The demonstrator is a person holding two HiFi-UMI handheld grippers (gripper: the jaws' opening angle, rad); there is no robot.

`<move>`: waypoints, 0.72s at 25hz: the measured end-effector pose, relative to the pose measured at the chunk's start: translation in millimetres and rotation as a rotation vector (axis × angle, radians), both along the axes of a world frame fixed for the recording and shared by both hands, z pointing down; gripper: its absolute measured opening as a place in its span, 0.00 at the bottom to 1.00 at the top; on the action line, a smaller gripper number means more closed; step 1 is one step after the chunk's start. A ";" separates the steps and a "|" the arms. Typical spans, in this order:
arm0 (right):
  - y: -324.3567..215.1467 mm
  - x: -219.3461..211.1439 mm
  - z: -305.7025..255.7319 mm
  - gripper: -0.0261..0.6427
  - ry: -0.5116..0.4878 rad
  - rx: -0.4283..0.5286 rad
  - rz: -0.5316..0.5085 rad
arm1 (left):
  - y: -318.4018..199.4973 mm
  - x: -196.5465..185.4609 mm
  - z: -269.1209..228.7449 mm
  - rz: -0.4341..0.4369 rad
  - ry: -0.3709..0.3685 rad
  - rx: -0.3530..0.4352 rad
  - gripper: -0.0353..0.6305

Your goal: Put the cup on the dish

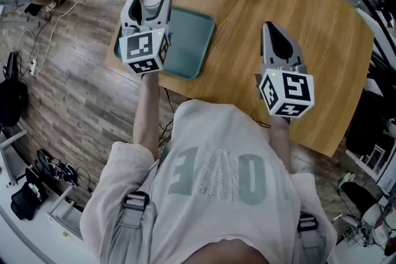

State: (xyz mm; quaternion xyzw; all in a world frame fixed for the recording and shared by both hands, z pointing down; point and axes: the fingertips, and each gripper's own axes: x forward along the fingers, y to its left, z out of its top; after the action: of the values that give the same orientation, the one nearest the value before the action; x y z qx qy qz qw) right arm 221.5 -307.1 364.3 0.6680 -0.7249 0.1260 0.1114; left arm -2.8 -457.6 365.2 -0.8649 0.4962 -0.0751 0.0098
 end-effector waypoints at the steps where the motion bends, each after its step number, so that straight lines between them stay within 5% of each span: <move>1: -0.9 2.3 2.2 0.07 0.005 -0.008 0.003 | -8.2 -7.7 10.7 -0.022 0.016 -0.022 0.47; 8: -9.4 -7.6 12.2 0.07 0.019 -0.046 -0.003 | -45.4 -57.0 64.3 -0.116 -0.030 -0.071 0.47; 18: -24.0 -19.3 14.7 0.07 0.010 -0.064 -0.048 | -75.4 -79.4 99.0 -0.156 -0.047 -0.107 0.47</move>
State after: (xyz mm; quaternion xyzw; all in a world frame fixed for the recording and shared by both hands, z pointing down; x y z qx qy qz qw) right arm 202.1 -331.1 378.9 0.6472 -0.7357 0.1433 0.1394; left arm -82.2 -532.9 464.1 -0.8209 0.5570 -0.1221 -0.0306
